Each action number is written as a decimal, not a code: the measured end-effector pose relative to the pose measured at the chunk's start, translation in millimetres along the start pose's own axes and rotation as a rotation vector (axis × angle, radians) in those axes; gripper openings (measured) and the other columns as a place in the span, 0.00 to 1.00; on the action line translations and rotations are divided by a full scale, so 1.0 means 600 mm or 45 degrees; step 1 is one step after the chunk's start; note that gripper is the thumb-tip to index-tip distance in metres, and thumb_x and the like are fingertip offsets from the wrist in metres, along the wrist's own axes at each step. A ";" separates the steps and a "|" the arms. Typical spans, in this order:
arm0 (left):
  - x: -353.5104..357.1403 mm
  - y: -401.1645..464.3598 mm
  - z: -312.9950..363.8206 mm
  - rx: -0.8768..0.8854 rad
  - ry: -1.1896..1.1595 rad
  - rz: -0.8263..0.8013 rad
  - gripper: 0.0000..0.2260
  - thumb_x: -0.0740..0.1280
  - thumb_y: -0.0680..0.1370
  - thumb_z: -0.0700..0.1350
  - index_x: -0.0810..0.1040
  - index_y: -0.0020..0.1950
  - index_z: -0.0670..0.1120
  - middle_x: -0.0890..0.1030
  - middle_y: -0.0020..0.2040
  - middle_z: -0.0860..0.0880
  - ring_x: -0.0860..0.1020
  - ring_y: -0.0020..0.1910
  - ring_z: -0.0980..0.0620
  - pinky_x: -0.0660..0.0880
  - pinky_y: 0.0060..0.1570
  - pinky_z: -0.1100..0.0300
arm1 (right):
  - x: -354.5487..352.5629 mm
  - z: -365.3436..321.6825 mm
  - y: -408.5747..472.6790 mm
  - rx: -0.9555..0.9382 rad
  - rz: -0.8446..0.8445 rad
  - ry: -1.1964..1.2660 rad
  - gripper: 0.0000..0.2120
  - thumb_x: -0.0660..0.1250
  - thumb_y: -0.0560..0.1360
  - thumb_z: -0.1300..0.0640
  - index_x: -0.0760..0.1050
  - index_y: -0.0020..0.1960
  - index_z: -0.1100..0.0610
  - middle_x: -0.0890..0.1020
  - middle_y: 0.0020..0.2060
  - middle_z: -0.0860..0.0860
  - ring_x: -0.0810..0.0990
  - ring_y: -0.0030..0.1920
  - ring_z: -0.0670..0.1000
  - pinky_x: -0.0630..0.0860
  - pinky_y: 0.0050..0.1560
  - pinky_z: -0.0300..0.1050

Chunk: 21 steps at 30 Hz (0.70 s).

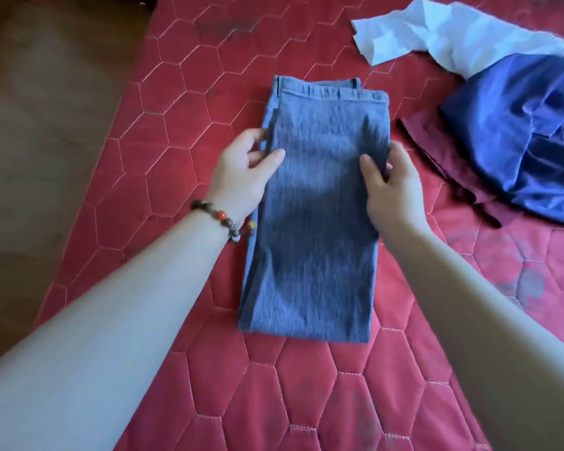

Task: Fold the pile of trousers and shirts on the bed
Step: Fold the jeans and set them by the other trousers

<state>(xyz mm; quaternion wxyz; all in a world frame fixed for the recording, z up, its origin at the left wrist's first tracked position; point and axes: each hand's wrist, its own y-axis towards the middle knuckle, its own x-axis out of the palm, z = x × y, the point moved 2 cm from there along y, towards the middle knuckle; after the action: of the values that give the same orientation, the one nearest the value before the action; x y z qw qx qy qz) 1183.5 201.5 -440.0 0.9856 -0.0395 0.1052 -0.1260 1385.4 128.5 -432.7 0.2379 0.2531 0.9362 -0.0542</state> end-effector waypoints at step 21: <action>0.078 0.188 -0.126 -0.153 0.617 0.089 0.10 0.66 0.79 0.44 0.70 0.38 0.45 0.70 0.30 0.52 0.67 0.29 0.56 0.61 0.28 0.66 | 0.103 0.149 0.163 0.328 -0.274 -0.310 0.10 0.58 0.82 0.54 0.71 0.54 0.61 0.74 0.40 0.51 0.72 0.40 0.53 0.65 0.36 0.44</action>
<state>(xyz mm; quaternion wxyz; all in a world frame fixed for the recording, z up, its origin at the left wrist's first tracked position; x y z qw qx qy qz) 1238.6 294.7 -534.9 0.9313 -0.0629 0.3470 -0.0911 1424.7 221.0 -538.6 0.3076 0.1716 0.9075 -0.2288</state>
